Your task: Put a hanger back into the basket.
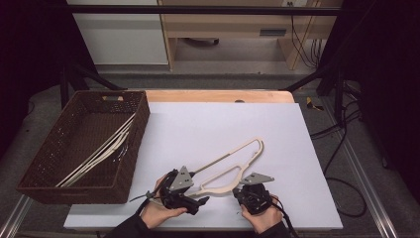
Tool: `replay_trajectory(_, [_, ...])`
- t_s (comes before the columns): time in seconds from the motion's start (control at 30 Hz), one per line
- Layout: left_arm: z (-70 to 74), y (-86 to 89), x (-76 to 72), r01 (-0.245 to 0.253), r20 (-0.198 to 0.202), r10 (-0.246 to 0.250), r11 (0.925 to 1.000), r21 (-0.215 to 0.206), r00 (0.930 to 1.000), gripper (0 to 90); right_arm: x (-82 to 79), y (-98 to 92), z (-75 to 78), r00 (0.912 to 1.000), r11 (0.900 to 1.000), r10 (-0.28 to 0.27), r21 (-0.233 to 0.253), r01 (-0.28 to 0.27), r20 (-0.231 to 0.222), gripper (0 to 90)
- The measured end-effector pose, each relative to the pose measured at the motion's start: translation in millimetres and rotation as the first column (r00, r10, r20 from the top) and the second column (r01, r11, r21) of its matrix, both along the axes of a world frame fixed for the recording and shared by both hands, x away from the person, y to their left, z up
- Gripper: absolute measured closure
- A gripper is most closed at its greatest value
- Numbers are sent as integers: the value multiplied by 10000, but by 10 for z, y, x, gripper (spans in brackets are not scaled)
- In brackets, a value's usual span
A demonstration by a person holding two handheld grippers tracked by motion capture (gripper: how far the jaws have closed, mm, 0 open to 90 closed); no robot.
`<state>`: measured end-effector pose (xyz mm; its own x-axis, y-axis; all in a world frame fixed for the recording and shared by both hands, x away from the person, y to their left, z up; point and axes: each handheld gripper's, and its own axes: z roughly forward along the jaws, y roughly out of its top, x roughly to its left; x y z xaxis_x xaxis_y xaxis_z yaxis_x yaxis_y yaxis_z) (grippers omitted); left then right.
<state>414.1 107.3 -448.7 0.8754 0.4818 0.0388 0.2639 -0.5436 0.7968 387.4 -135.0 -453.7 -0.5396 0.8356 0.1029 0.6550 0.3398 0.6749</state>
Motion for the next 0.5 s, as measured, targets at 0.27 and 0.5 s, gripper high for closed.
replay_trajectory(0.27, [-83, -334, 88, 662, -48, -660, 9948, 773, 9978, 215, 2, 21, 74, 9999, 9998, 65, -177, -63, 79, 893])
replay_trajectory(0.5, [-156, -472, 169, 914, -84, -911, 9846, 1490, 9958, 372, 22, 19, 166, 9998, 9998, 122, -161, -120, 154, 894])
